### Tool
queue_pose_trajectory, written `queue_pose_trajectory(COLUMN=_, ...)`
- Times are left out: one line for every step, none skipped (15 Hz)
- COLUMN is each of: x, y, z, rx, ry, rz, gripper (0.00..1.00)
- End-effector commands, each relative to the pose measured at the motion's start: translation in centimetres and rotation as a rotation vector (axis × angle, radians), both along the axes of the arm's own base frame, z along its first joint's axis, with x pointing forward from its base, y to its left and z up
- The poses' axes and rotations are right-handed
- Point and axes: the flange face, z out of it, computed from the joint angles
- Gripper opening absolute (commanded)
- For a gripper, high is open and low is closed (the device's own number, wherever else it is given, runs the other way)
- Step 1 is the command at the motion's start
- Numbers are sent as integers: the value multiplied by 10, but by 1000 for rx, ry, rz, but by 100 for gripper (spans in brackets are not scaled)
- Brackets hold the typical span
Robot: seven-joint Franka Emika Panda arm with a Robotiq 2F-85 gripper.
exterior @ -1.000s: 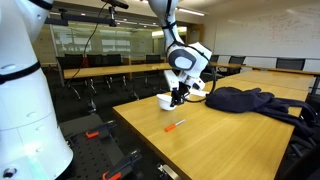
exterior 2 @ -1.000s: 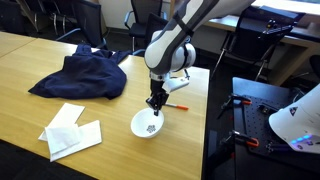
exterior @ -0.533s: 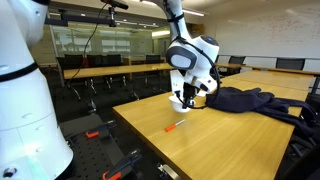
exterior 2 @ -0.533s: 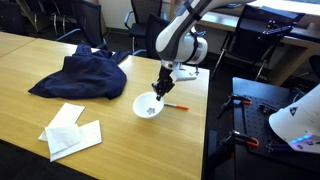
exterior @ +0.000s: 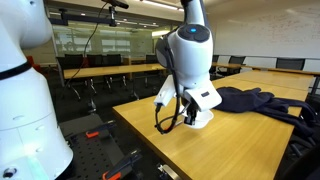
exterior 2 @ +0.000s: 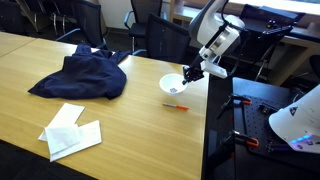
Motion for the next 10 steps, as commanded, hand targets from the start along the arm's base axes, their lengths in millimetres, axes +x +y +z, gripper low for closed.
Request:
queue_pose_trajectory(x=-30, y=1, z=9, rx=-43, ry=32, rz=-119, gripper=2)
queue_pose_trajectory(x=-34, y=2, z=8, rx=-49, ry=39, rz=-128, gripper=2)
queue_pose_trajectory(x=-37, y=1, z=8, rx=-41, ry=32, rz=-135, gripper=2)
queue_pose_trajectory(x=-37, y=1, z=8, rx=-27, ry=17, rz=-141, gripper=2)
queue_pose_trajectory(x=-34, y=0, z=11, rx=-18, ry=-12, rz=-138, gripper=2)
queue_pose_trajectory(x=-33, y=-1, z=11, rx=-22, ry=-19, rz=-136, gripper=2)
queue_pose_trajectory(x=-31, y=-2, z=12, rx=-25, ry=-37, rz=-132, gripper=2)
queue_pose_trajectory(x=-29, y=-2, z=12, rx=-31, ry=-43, rz=-125, gripper=2)
queue_pose_trajectory(x=-27, y=-2, z=9, rx=-42, ry=-35, rz=-116, gripper=2)
queue_pose_trajectory(x=-25, y=-1, z=6, rx=-44, ry=-31, rz=-104, gripper=2)
